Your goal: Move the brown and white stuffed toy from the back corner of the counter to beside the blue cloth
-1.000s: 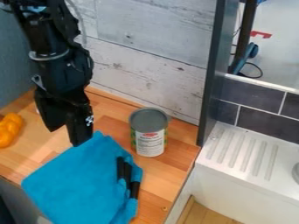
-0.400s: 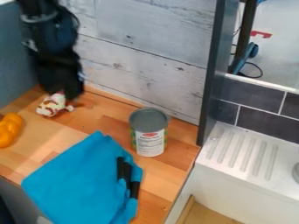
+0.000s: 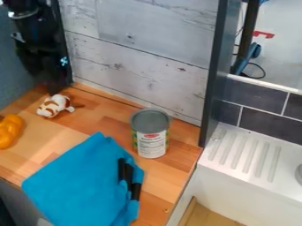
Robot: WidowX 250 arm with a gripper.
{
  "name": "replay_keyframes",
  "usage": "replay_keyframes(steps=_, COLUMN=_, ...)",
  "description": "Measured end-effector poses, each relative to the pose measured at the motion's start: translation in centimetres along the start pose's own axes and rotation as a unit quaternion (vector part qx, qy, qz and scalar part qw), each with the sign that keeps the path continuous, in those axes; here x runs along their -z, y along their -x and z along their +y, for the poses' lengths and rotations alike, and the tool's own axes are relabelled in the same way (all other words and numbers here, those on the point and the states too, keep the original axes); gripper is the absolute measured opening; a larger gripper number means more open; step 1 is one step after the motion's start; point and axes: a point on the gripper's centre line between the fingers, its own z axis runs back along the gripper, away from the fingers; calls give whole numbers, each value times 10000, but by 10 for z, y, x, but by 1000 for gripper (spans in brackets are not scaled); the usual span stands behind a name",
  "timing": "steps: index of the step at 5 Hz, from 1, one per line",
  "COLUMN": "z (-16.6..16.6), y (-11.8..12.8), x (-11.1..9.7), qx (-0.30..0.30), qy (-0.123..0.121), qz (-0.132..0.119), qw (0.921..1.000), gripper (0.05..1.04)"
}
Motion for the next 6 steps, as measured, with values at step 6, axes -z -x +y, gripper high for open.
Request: replay_keyframes(steps=6, z=40, y=-17, x=95, qx=251, qy=-283, qz=499, qw=9980, gripper=996)
